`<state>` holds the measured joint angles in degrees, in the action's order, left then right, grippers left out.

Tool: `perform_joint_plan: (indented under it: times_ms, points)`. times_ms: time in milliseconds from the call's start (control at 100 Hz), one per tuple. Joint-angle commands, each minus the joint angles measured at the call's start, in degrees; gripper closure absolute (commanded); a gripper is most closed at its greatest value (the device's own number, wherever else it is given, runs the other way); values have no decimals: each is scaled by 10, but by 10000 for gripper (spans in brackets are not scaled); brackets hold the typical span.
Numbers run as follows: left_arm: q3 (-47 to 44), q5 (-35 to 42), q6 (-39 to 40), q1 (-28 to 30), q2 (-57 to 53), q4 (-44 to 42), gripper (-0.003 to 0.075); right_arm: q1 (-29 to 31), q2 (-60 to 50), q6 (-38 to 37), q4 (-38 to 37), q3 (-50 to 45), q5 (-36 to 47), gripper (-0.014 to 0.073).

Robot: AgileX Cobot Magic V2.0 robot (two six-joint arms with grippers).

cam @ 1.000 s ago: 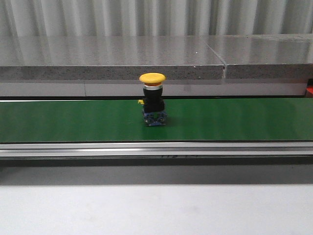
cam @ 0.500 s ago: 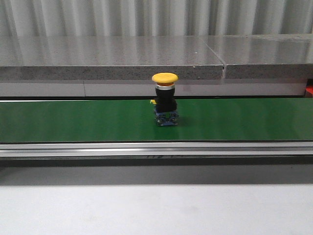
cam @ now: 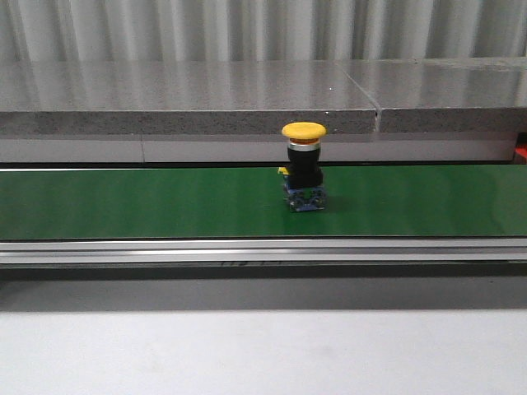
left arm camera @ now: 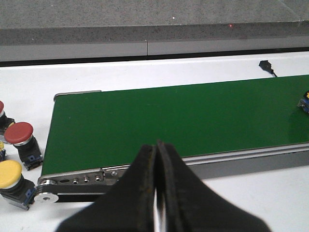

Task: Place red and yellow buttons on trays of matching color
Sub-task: 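Grasp the yellow button on the belt with the right gripper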

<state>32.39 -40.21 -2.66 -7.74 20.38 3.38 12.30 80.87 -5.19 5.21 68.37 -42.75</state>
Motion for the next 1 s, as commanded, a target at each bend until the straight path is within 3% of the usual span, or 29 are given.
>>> perform_joint_plan:
  times_ms: [0,360,590,990]
  points:
    - [16,38,5,-5,5,8,741,-19,-45,11,-5,6,14,102]
    - [16,38,5,-5,5,8,741,-114,-70,28,-3,6,-64,100]
    - [16,38,5,-5,5,8,741,-199,-60,81,18,6,-99,-26]
    - [16,38,5,-5,5,8,741,-281,38,191,97,46,-166,-22]
